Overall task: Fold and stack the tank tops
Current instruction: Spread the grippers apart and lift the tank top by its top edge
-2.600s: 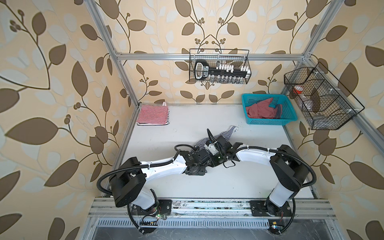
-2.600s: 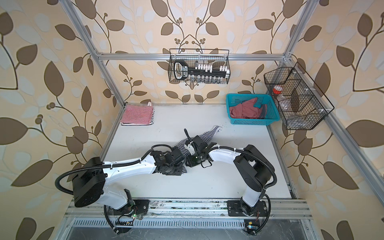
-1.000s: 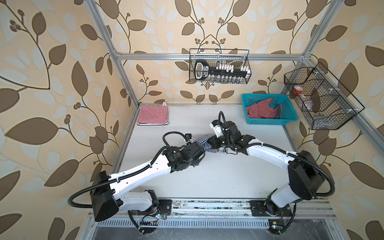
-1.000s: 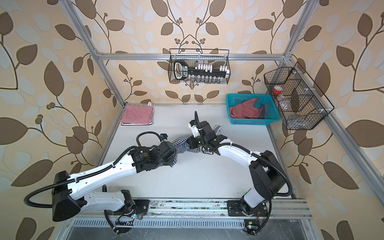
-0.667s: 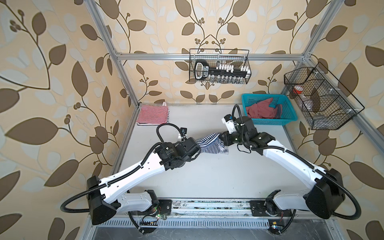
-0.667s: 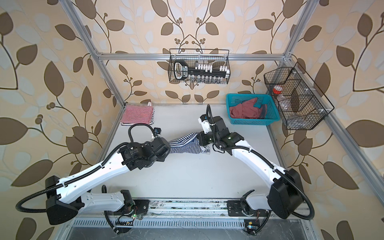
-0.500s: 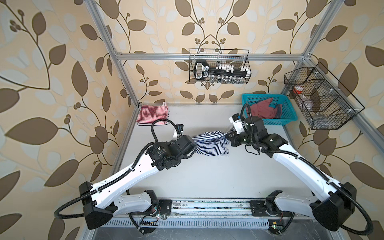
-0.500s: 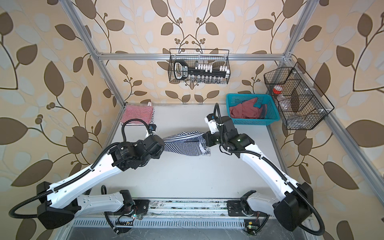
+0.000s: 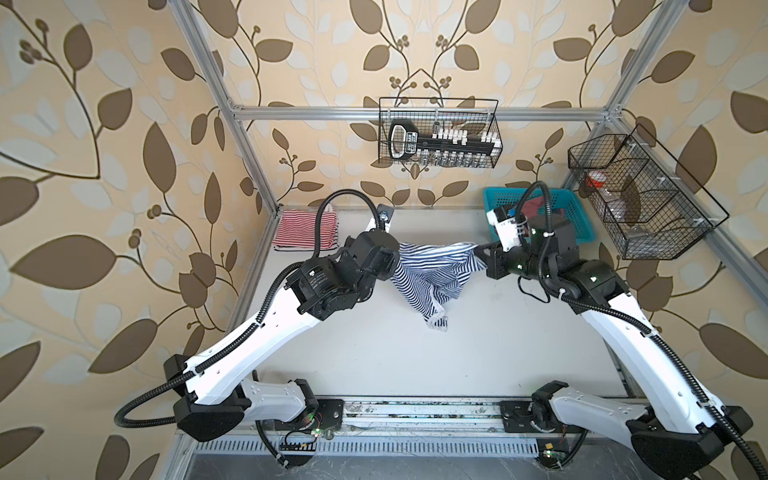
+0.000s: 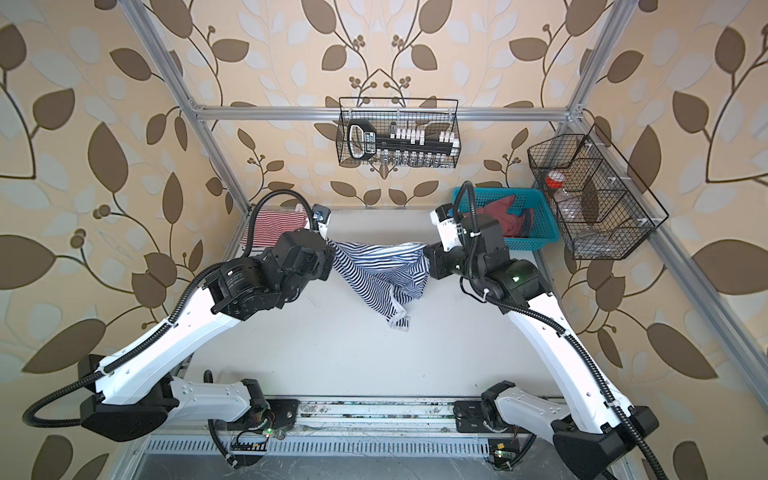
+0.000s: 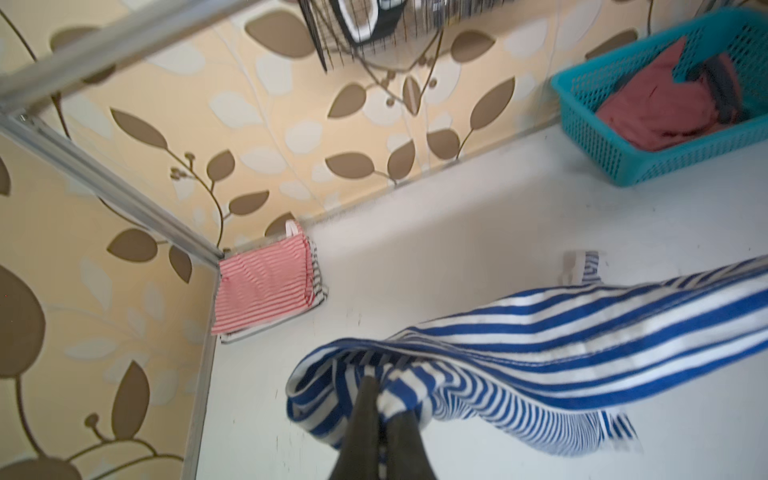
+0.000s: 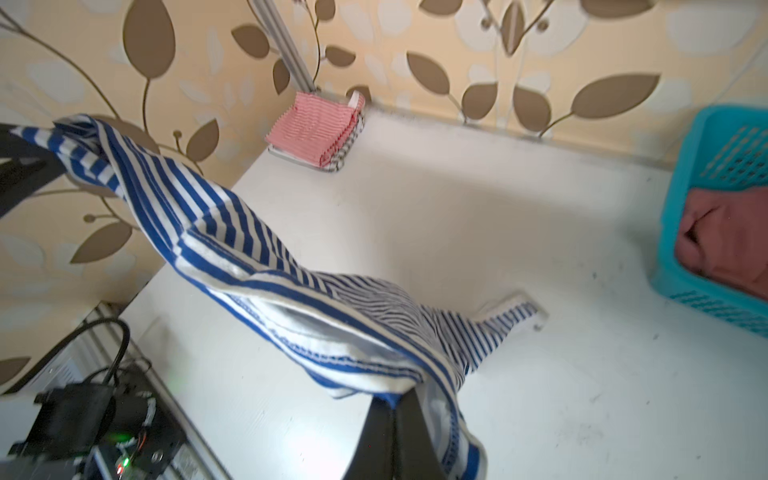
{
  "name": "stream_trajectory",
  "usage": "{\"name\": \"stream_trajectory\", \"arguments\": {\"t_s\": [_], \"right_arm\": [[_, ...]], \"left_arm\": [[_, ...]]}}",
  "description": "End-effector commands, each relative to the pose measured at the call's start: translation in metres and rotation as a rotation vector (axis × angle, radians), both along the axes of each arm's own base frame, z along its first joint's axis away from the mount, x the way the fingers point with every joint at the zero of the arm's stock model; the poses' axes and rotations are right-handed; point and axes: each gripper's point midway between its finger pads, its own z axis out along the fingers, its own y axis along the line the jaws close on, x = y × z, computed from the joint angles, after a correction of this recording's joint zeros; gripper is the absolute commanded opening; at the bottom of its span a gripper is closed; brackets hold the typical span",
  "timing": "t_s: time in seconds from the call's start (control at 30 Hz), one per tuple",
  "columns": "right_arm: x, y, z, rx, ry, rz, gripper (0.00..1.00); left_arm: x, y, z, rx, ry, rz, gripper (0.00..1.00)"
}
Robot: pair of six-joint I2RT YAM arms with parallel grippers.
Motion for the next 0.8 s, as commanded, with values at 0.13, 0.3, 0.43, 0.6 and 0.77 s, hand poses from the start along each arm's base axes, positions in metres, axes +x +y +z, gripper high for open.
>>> {"name": "stream_trajectory", "arguments": {"t_s": [0.13,0.3,0.43,0.6,0.77], "right_arm": [[0.069,-0.022,0.094,0.052,-0.199,-0.059,0.00],[0.070,-0.022,0.150,0.078,-0.322,-0.048,0.00],[0.048,-0.023,0.167,0.092,-0.373,-0.025,0.00],[0.008,-0.024,0.166,0.122,-0.399,0.019,0.00],[-0.039,-0.033,0.175,0.144,-0.457,0.033,0.00]], "left_arm": [[0.054,0.012,0.126,-0.038,-0.309,-0.012,0.00],[0.052,-0.003,0.157,-0.016,-0.374,-0.114,0.00],[0.022,-0.001,0.162,-0.065,-0.390,-0.219,0.00],[-0.020,-0.004,0.142,-0.144,-0.346,-0.385,0.00],[-0.062,-0.003,0.140,-0.243,-0.327,-0.521,0.00]]}}
